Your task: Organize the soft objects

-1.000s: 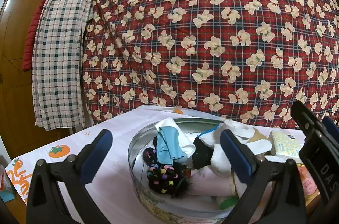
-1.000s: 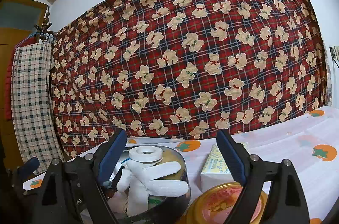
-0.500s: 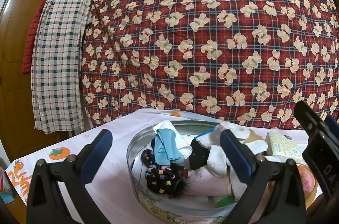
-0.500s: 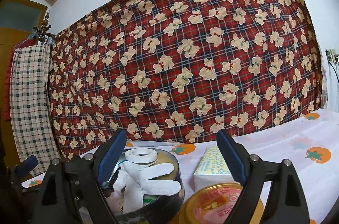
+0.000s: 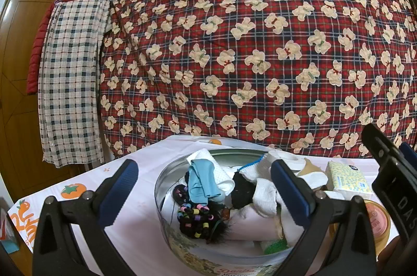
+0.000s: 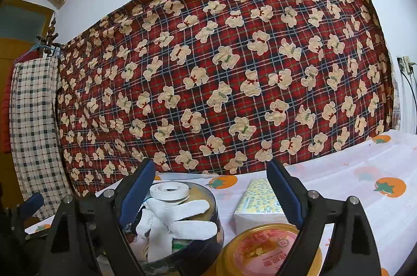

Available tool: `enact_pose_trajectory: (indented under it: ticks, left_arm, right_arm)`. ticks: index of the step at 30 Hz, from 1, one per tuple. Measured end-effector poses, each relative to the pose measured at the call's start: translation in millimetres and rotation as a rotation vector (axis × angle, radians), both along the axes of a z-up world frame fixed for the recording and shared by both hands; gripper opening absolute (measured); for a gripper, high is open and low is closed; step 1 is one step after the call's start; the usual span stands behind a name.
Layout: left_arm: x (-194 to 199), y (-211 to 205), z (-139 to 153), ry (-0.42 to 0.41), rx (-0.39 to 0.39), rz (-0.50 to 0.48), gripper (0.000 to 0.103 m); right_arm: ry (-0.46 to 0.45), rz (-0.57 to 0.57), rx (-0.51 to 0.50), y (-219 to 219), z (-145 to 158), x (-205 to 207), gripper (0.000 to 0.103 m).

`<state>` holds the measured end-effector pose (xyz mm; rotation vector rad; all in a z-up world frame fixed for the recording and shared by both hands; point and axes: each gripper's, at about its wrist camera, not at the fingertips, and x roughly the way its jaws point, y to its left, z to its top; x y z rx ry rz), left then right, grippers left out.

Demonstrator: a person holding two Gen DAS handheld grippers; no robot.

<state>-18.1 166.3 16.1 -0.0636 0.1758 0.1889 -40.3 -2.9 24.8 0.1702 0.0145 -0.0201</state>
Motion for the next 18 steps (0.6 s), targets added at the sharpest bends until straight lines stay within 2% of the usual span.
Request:
enact_pose_trajectory:
  ticks: [11, 18]
  left_arm:
    - [-0.3, -0.5, 0.0, -0.003, -0.001, 0.001, 0.103]
    - [-2.1, -5.0, 2.0, -0.013, 0.004, -0.031, 0.103]
  right_arm:
    - [-0.004, -0.003, 0.002, -1.5, -0.3, 0.4, 0.089]
    - [-0.015, -0.022, 0.010, -3.4, 1.8, -3.7, 0.090]
